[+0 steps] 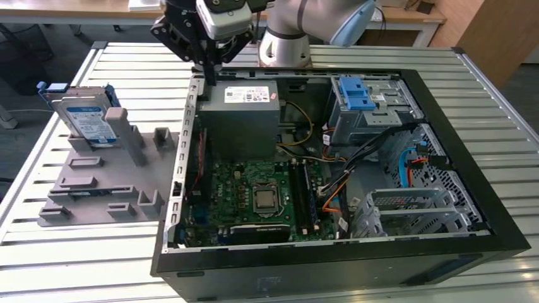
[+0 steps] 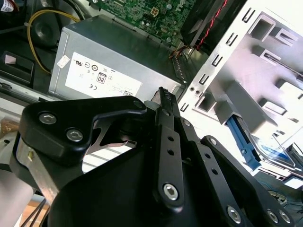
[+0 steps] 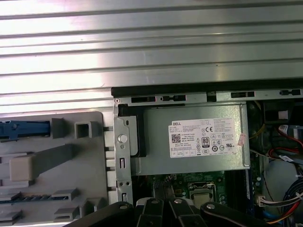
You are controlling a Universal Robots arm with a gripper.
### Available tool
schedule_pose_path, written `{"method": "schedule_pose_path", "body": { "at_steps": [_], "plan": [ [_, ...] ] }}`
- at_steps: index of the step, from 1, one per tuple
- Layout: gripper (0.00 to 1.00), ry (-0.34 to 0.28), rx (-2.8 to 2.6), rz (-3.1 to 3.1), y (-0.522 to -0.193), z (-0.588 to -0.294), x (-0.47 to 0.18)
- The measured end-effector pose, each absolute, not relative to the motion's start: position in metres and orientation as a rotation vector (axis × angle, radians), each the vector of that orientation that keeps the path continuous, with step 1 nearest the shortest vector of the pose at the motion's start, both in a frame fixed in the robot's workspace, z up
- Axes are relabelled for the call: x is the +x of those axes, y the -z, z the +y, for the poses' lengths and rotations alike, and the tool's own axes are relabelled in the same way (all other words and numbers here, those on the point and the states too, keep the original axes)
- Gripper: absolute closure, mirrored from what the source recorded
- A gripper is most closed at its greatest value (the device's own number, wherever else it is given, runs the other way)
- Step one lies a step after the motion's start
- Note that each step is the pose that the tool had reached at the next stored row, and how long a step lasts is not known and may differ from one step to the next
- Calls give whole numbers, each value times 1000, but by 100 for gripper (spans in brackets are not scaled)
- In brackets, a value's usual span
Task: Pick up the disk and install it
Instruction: 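Reach for the disk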
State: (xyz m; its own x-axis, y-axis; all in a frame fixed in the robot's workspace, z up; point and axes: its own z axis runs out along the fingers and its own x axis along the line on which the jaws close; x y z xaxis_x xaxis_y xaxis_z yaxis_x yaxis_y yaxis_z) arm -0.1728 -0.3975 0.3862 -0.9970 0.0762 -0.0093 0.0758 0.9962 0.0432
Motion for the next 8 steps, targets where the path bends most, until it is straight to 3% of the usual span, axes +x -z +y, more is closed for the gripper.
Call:
{"method": "schedule_pose_path", "body": {
  "at_steps": [8],
  "plan": [
    [89, -67, 119, 3128, -386, -397, -175]
  ]
}}
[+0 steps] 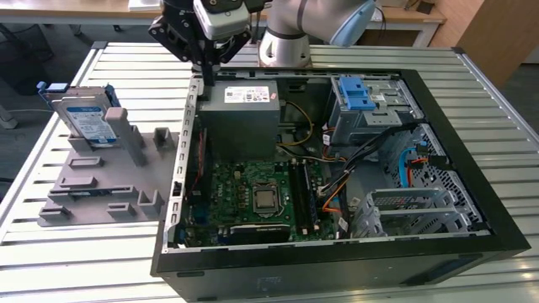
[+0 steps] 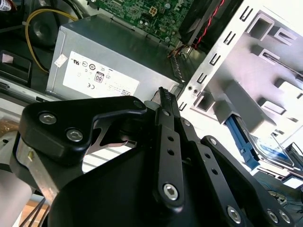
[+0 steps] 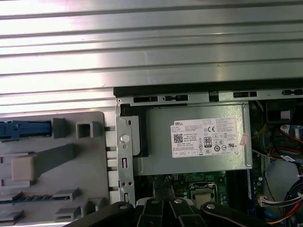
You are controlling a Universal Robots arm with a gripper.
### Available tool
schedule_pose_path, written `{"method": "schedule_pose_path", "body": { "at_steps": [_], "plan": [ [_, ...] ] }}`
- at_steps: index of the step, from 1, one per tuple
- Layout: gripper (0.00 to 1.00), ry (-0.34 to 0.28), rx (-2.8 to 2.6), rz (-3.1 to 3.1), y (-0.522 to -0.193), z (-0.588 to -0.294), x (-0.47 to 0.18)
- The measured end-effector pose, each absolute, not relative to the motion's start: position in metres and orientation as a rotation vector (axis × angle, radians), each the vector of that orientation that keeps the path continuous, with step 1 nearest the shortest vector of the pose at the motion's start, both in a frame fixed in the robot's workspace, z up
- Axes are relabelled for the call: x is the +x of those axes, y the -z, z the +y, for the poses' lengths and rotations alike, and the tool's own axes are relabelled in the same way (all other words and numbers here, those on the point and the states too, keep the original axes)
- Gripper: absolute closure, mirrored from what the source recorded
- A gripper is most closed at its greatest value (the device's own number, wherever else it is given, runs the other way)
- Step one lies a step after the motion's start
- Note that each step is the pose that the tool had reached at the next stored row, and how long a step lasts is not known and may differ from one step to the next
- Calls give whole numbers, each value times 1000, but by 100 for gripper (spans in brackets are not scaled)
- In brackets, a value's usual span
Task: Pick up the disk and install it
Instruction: 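Reach for the disk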
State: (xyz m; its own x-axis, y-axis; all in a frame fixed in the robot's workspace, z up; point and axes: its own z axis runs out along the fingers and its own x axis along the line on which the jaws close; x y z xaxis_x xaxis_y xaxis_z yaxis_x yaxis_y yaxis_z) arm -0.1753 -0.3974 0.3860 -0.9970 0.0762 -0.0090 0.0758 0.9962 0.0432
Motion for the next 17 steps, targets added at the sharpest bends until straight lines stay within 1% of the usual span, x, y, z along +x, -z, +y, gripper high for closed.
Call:
{"method": "schedule_pose_path", "body": {
  "at_steps": [17],
  "plan": [
    [89, -67, 119, 3128, -385, -397, -183]
  ]
}}
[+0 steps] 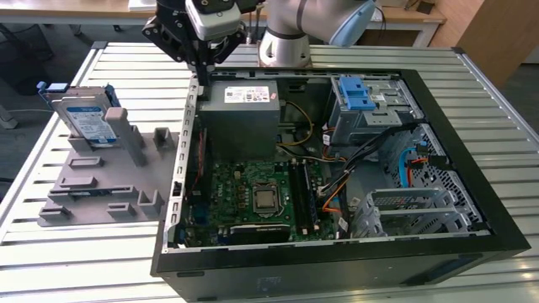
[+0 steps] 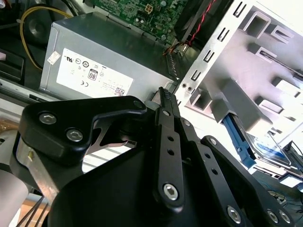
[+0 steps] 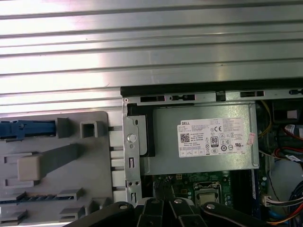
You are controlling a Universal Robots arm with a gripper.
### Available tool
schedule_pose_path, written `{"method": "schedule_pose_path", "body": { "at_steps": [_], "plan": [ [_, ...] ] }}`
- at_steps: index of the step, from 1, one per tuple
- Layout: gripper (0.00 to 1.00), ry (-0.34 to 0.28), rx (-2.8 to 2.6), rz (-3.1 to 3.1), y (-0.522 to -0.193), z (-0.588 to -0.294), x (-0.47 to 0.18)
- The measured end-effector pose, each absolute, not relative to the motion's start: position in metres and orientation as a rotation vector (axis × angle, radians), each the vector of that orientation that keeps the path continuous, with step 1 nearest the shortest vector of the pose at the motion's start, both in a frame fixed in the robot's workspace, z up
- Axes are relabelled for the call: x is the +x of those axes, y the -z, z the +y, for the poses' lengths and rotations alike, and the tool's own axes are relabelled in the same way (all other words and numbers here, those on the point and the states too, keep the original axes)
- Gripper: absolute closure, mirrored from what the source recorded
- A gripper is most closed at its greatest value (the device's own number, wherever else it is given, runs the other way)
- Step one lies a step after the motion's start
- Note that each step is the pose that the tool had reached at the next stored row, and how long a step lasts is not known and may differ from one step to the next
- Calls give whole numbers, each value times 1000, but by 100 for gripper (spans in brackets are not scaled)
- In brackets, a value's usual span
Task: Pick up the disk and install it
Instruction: 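Reach for the disk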
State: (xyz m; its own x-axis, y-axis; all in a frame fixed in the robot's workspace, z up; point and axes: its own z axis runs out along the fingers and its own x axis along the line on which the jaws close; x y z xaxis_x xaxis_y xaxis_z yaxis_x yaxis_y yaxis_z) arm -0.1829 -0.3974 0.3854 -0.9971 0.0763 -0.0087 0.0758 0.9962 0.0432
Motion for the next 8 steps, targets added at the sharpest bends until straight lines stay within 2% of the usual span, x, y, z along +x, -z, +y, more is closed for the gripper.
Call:
{"method": "schedule_pose_path", "body": {
  "at_steps": [8],
  "plan": [
    [89, -67, 119, 3128, -385, -397, -185]
  ]
}}
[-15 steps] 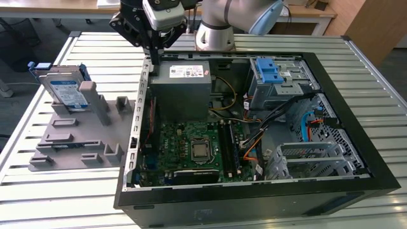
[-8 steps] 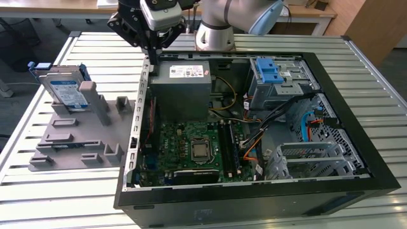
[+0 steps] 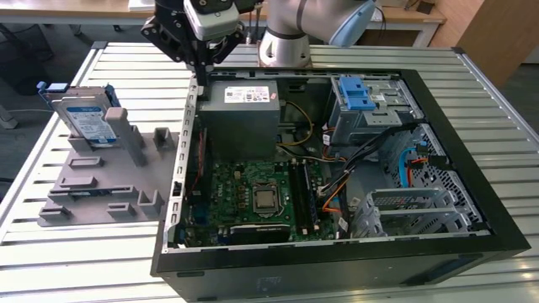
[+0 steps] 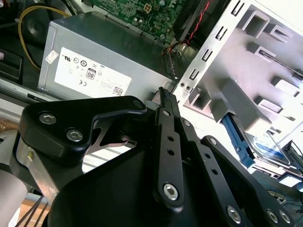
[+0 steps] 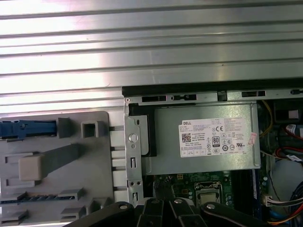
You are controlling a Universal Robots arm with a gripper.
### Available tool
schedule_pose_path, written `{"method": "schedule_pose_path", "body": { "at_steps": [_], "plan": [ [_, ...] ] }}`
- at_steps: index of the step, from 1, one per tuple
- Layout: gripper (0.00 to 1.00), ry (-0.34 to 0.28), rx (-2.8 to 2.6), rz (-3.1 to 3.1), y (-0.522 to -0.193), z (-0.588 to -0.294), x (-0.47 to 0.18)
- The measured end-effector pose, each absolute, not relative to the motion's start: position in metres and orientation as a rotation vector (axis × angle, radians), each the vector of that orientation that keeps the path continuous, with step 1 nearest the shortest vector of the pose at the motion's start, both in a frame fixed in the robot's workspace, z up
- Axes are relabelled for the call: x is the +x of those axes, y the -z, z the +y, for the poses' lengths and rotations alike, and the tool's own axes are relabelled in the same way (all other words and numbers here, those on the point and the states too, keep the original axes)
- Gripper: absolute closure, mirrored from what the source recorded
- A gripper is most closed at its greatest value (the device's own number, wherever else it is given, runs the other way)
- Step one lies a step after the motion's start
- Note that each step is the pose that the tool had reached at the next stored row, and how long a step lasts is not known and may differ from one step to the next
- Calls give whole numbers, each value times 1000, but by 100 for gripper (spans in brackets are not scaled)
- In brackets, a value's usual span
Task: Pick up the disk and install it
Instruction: 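Reach for the disk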
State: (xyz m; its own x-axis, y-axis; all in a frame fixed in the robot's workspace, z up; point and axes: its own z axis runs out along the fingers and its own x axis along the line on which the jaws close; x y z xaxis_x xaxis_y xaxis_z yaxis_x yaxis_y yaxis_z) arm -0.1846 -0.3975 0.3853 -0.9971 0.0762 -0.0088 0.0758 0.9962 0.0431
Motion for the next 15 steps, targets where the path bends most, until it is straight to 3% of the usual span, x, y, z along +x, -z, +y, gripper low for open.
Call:
{"method": "schedule_pose_path", "body": {
  "at_steps": [15],
  "plan": [
    [89, -67, 119, 3128, -385, -397, -192]
  ]
}}
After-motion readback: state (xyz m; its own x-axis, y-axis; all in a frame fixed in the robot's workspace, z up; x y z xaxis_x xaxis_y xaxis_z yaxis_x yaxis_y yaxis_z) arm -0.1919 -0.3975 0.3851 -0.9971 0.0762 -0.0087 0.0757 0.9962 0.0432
